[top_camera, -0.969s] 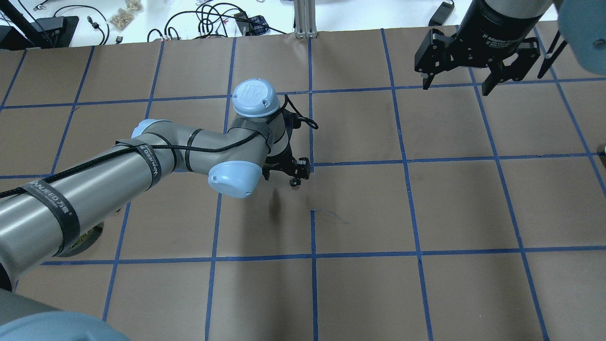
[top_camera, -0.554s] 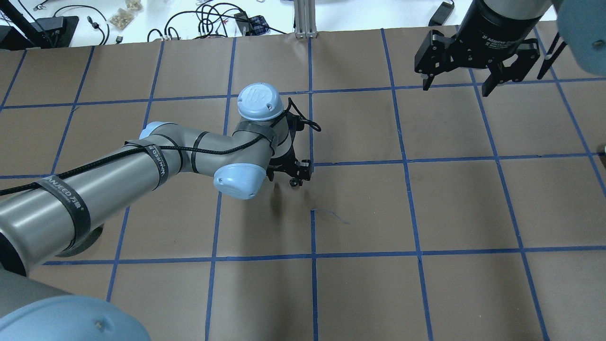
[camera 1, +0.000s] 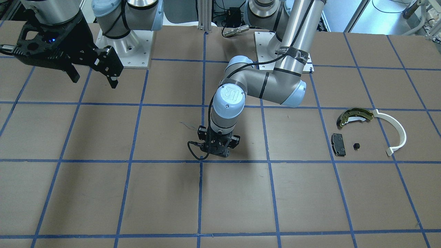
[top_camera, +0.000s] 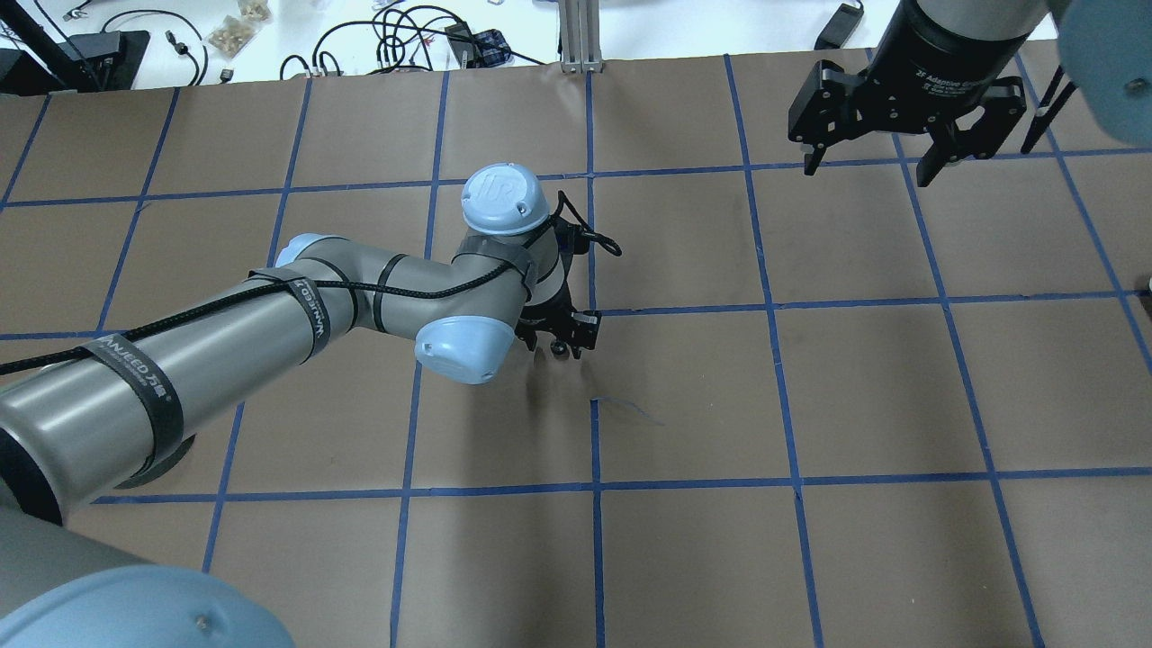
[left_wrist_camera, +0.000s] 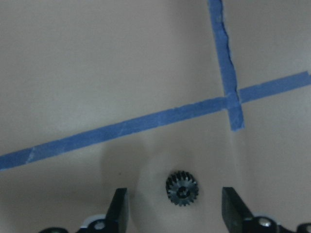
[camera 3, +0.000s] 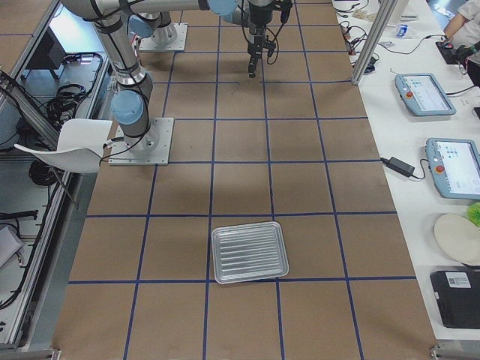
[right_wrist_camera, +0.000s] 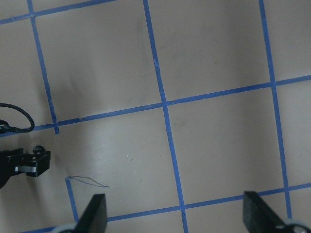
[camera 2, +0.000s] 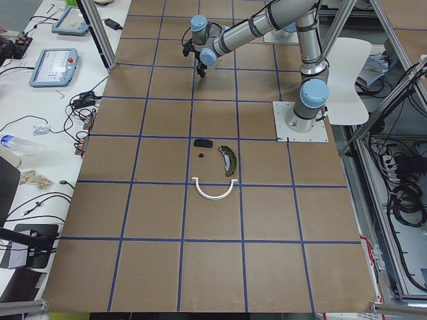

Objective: Place bearing gear from tray to pile

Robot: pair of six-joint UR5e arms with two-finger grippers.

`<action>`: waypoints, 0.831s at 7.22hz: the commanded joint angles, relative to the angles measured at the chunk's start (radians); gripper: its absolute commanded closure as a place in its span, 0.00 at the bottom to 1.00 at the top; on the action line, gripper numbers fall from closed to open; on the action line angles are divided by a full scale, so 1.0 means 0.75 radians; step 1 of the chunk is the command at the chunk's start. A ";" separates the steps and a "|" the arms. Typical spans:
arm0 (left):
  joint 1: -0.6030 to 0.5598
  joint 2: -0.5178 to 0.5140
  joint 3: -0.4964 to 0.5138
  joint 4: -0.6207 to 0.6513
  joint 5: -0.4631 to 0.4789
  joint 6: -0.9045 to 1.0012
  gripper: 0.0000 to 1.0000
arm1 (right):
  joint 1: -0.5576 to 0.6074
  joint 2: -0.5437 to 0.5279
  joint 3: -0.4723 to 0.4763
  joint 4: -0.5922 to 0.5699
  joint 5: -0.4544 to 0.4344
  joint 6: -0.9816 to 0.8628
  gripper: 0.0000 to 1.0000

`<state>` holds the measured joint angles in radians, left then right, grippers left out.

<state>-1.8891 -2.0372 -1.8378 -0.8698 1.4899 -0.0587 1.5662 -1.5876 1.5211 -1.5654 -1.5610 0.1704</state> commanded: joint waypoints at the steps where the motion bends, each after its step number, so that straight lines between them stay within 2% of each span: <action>1: -0.003 0.000 0.000 0.000 0.000 0.003 0.33 | 0.000 0.000 0.011 0.040 -0.001 0.002 0.00; 4: -0.001 -0.030 0.022 0.004 0.002 0.007 0.33 | 0.000 -0.004 0.023 0.040 0.003 0.000 0.00; 5: -0.001 -0.039 0.025 0.012 0.002 0.005 0.43 | 0.000 -0.006 0.025 0.038 0.005 0.000 0.00; 6: -0.003 -0.039 0.023 0.016 0.000 0.003 0.69 | 0.000 -0.008 0.025 0.040 0.005 0.000 0.00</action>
<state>-1.8901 -2.0624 -1.8218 -0.8621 1.4905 -0.0553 1.5662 -1.5922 1.5393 -1.5361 -1.5576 0.1704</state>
